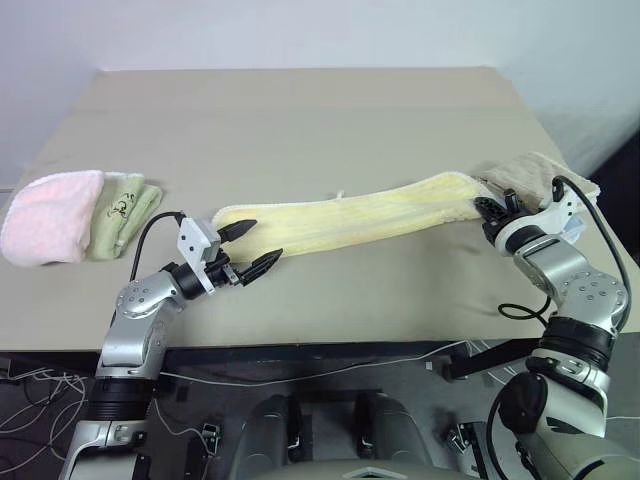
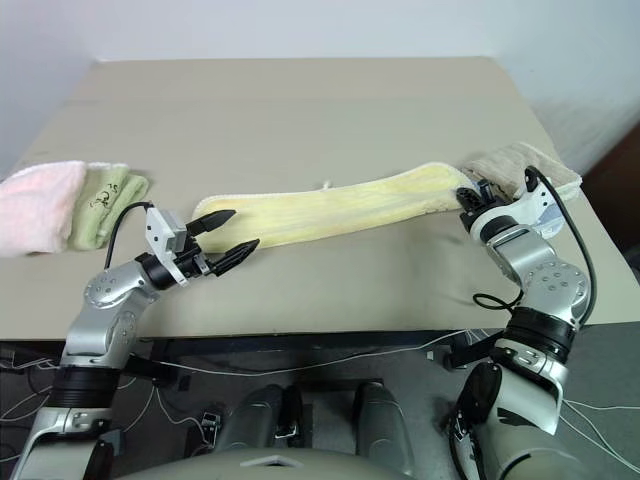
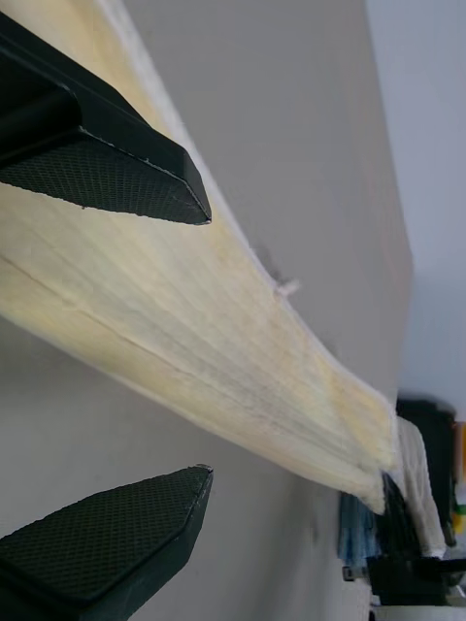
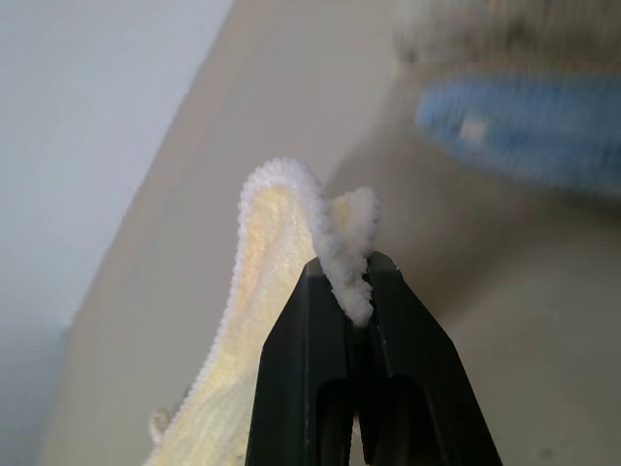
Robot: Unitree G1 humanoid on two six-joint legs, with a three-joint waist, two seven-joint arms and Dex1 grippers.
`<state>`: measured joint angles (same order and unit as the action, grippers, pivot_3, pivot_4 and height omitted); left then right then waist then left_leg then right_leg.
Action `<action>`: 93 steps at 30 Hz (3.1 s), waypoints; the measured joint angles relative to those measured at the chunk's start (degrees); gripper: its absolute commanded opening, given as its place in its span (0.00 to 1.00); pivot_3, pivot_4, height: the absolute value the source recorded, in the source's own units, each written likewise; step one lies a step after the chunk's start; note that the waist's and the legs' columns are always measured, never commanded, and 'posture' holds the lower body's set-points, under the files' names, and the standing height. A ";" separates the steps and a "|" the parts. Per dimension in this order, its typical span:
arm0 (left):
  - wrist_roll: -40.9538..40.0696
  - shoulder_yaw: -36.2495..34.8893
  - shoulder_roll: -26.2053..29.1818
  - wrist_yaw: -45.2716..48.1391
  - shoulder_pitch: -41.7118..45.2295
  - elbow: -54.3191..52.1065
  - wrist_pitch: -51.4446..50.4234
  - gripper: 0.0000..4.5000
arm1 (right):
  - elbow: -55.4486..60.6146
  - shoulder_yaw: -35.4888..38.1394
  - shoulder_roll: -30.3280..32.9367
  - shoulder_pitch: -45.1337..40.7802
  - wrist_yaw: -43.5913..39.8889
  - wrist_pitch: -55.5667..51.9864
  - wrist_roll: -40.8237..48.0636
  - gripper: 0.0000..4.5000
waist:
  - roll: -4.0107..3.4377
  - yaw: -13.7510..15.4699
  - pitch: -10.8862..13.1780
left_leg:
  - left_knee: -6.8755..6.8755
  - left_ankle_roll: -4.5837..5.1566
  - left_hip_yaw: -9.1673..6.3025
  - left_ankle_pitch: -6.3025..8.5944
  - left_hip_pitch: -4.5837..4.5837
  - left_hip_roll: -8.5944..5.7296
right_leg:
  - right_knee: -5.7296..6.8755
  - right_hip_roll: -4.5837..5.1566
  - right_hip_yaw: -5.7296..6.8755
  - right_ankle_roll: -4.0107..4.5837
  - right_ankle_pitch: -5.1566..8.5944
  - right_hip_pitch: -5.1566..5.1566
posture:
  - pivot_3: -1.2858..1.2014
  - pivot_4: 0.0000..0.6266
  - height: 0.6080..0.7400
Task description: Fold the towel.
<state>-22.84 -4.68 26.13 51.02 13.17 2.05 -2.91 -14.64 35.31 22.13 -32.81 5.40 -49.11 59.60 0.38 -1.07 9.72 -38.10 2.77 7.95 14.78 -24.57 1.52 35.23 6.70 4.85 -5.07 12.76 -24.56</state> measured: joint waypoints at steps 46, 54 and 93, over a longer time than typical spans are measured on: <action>-8.55 -1.69 -4.09 -6.78 -7.00 -9.49 -8.61 0.92 | 18.75 -35.92 5.69 2.57 -42.50 18.74 -39.01 0.62 | -0.09 0.17 0.08 | -0.02 0.01 -0.06 0.04 -0.15 0.01 | -0.04 0.09 0.03 0.00 0.00 -0.13 | 0.52 0.24 1.00; -14.89 -3.80 -9.98 -17.80 -7.99 -14.33 -17.92 0.92 | -1.81 -36.82 -0.21 -4.68 -41.83 29.07 -43.70 0.08 | -0.08 0.13 0.09 | -0.03 -0.01 -0.05 0.00 -0.15 -0.02 | -0.02 0.01 0.05 -0.01 0.00 -0.10 | 0.52 0.24 1.00; -49.73 -18.30 -27.86 -76.30 -6.95 -22.92 -31.84 1.00 | -17.66 -36.88 -2.90 -11.52 -52.99 47.29 -48.70 0.07 | -0.05 0.50 0.07 | -0.03 -0.23 -0.13 -0.11 0.05 -0.06 | -0.05 0.07 0.08 0.08 0.03 0.13 | 0.52 0.24 1.00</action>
<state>-72.58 -22.98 -1.73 -25.28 6.22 -20.88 -34.75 -32.30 -1.57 19.23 -44.34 -47.59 -1.82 10.89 0.33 -0.58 9.79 -38.13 2.54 7.82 14.68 -24.52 1.46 35.18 6.77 4.93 -4.99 12.80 -24.42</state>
